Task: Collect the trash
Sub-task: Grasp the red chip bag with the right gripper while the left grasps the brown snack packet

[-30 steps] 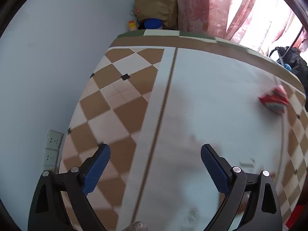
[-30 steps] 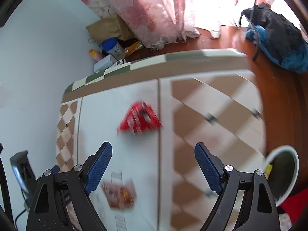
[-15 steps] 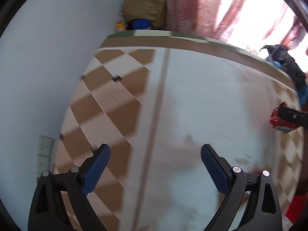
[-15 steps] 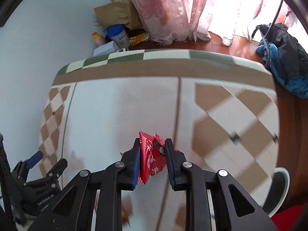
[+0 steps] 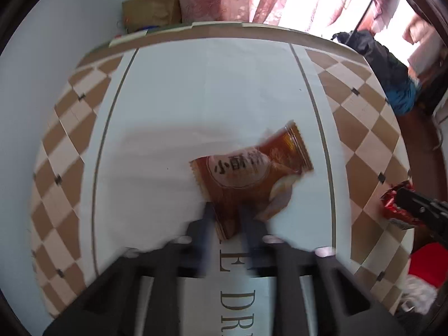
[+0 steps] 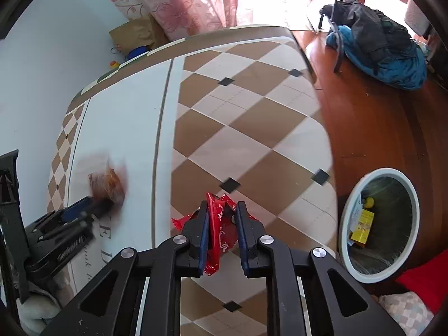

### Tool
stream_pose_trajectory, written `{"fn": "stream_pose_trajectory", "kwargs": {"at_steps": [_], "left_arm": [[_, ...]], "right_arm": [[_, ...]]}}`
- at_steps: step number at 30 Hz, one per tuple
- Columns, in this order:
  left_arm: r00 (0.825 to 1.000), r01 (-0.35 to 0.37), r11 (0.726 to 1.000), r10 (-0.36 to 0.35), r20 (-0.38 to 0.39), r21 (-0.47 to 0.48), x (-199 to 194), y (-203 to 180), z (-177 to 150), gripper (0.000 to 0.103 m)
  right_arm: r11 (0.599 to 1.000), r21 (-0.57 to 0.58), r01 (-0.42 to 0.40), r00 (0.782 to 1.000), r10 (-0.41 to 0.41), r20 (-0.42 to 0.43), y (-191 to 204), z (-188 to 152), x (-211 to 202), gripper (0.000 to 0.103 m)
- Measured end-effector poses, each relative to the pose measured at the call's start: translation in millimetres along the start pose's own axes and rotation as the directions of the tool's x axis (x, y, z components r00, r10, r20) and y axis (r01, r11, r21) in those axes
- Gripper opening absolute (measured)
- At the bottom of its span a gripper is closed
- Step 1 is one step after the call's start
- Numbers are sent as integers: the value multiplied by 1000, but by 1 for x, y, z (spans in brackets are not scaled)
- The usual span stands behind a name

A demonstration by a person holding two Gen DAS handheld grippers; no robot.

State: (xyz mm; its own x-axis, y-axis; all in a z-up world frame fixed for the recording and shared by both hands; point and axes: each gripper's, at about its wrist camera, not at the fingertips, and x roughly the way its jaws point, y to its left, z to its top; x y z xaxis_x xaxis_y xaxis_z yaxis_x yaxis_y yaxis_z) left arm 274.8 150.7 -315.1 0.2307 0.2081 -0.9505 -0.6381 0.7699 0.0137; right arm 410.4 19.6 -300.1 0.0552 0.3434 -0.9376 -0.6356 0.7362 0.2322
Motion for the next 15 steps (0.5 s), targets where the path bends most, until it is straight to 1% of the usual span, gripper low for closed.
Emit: {"fn": "stream_pose_trajectory", "kwargs": {"at_steps": [1,5,9,13,15], "left_arm": [[1000,-6,1000,6,12,12,-4,-2,-1,2],[998,-27,999,25,55,35,-23,-2,-4,1],[991,-56,997,50,121,46,-52,0,2,0],[980,-57,997,48,192,44,-86,6,7,0],[976,-49,998,39,215,42,-102,6,5,0]], "right_arm": [[1000,-1,-2,1000,2,1,-1,-2,-2,18],[1000,-14,-3,999,4,35,3,-6,-17,17],[1000,-21,-22,997,23,71,8,-10,-36,17],[999,-22,-49,993,51,104,11,-14,-58,16],[998,-23,-60,990,62,123,11,-16,-71,16]]}}
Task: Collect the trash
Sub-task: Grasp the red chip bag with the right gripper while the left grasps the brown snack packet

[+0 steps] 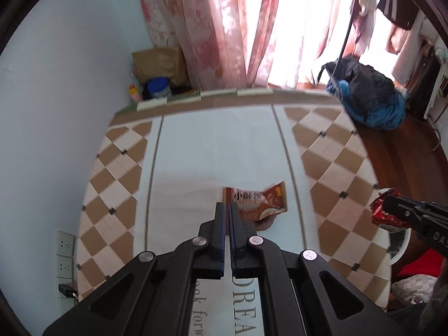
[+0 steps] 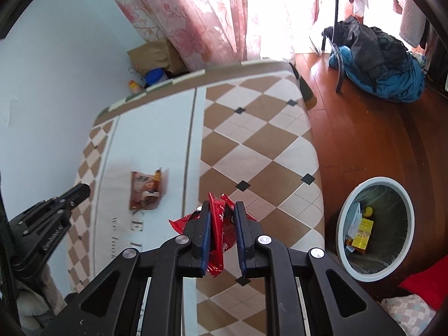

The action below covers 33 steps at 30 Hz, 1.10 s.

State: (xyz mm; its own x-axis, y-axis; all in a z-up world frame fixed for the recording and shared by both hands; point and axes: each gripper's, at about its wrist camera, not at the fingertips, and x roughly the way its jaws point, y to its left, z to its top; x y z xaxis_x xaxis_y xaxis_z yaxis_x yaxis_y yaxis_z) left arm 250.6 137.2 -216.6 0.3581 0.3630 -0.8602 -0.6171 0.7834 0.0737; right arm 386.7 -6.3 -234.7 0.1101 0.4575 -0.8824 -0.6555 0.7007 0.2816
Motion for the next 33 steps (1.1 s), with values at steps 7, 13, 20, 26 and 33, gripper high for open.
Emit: {"fn": "stream_pose_trajectory", "kwargs": {"at_steps": [7,13,20,26,33], "left_arm": [[992,123,983,-127,-23,-134,7,24,11,3],[978,150,977,-170,-125,-151,65,18,22,57],[961,137,988,-151,-231,-75,115,-3,18,100],[970,64,998,-69,-234,-28,129,-14,1,63],[988,46,999,-42,-150,20,92,-19,1,14]], "right_arm": [[1000,28,-1,1000,0,29,-7,9,-14,16],[994,104,21,999,-19,-28,-29,22,16,16],[990,128,53,995,-42,-86,-42,23,45,16],[990,130,62,993,-49,-105,-46,23,58,16],[995,77,65,995,-60,-74,-36,18,45,16]]}}
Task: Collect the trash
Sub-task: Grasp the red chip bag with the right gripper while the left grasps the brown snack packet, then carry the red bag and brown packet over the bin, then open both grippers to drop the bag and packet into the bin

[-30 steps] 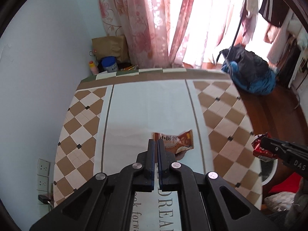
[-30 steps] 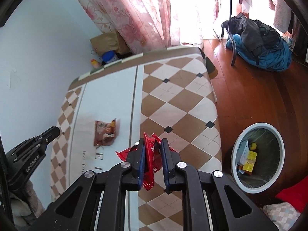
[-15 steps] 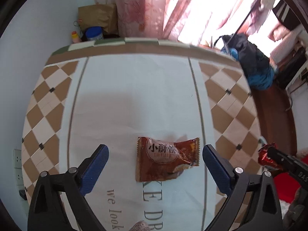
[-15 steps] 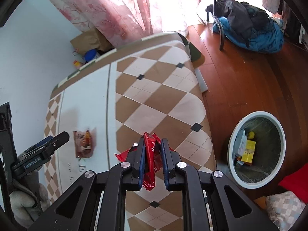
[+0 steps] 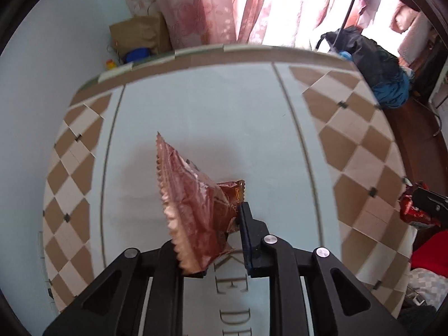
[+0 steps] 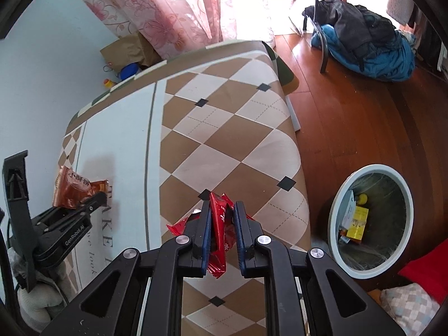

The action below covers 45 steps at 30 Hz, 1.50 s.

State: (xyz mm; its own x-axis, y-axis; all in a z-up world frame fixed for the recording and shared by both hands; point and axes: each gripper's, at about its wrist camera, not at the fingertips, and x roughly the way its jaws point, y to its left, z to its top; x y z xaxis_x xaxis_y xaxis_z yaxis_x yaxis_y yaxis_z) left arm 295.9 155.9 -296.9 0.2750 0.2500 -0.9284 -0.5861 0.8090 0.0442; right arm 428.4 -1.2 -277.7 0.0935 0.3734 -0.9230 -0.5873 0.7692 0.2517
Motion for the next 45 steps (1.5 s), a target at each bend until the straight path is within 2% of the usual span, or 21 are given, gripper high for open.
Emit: {"fn": "stream_pose_trajectory", "kwargs": {"at_steps": [5,12,17,22,27,31,34,37,38,40,41,43,45], "left_arm": [[996,12,1000,-13,91,12,-50,-3,-11,13],[980,34,998,-45,196,58,-115,-19,-20,11],[962,77,986,-113,249,148,-157,-63,-21,11],[939,153,959,-216,268,238,-178,-129,-11,11],[921,263,909,-337,197,324,-166,-217,-4,11],[908,386,859,-418,24,336,-113,-290,3,11],[897,440,838,-421,-131,324,-56,-336,6,16],[877,469,828,-398,-268,306,-4,-371,6,18],[874,467,833,-385,-297,295,9,-379,6,18],[864,463,840,-358,-353,282,38,-393,8,29],[860,462,843,-350,-372,275,50,-397,8,40],[862,446,854,-330,-385,267,68,-401,11,78],[869,428,865,-314,-382,263,77,-404,12,88]], "right_arm": [[1000,-9,-29,998,29,48,0,-7,-29,15],[997,-21,-69,990,71,121,-7,-19,-82,15],[997,5,-82,979,80,190,-34,-26,-129,15],[997,53,-59,966,44,255,-82,-37,-175,15],[990,141,2,962,-40,269,-158,-53,-196,15],[967,253,34,973,-89,211,-232,-67,-176,15],[942,335,37,987,-88,136,-288,-77,-140,15],[913,406,26,997,-52,53,-336,-84,-92,15],[907,421,33,998,-52,34,-345,-86,-81,15],[891,454,18,1000,-14,-12,-368,-90,-50,15],[885,466,7,1000,6,-25,-376,-94,-39,15],[877,481,5,998,23,-54,-388,-96,-15,15],[869,495,-5,995,52,-80,-394,-97,4,16]]}}
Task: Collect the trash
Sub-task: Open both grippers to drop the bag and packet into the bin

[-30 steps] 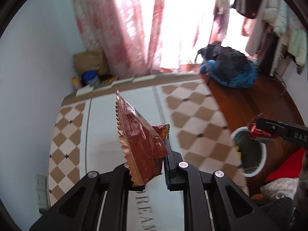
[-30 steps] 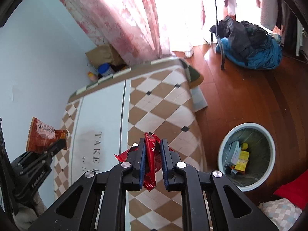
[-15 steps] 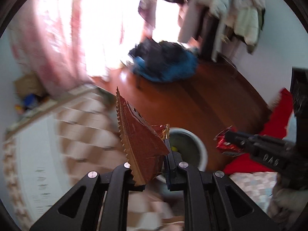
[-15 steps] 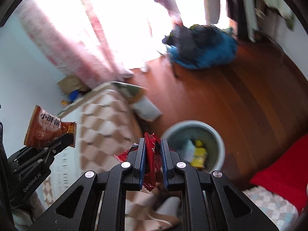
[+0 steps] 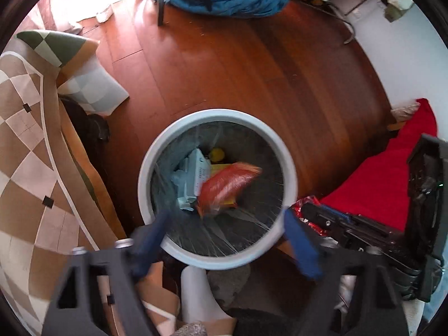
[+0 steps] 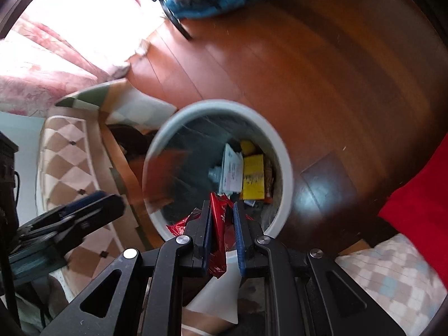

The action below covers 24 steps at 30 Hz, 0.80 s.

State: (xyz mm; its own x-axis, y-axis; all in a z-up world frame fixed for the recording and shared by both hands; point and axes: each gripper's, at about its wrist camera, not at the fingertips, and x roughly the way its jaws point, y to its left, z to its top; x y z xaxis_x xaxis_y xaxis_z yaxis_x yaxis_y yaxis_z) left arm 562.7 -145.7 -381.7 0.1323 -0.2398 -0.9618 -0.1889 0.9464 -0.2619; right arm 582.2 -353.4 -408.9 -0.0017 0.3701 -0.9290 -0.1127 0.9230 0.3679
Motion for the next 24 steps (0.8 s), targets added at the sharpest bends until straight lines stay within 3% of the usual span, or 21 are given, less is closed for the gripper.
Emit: {"fn": "stream_pose_trajectory", "kwargs": {"at_steps": [1,3,5,8,11,17,24], "left_arm": [[1000,-12,1000,12,-1,-10,4,1,1,88],[999,-53,998,53,4,-22,6,5,1,92],[996,-86,996,87,14,-27,4,7,-8,99],[987,-154,988,155,45,-30,-3,11,-19,99],[980,-184,982,187,69,-43,-12,20,-26,100],[969,-220,974,225,104,-58,-41,19,-52,100],[963,-218,974,225,146,-64,-85,11,-86,100]], "right_arm": [[1000,6,1,1000,-1,-13,-3,2,9,16],[1000,6,3,999,-3,-41,-5,6,25,29],[1000,13,12,999,-11,-52,-8,8,35,62],[999,-1,39,998,-39,-46,-4,9,36,86],[997,-27,70,996,-71,-50,2,3,31,101],[989,-67,130,990,-132,-41,11,-18,1,103],[986,-105,126,992,-128,-13,26,-47,-53,103]]}}
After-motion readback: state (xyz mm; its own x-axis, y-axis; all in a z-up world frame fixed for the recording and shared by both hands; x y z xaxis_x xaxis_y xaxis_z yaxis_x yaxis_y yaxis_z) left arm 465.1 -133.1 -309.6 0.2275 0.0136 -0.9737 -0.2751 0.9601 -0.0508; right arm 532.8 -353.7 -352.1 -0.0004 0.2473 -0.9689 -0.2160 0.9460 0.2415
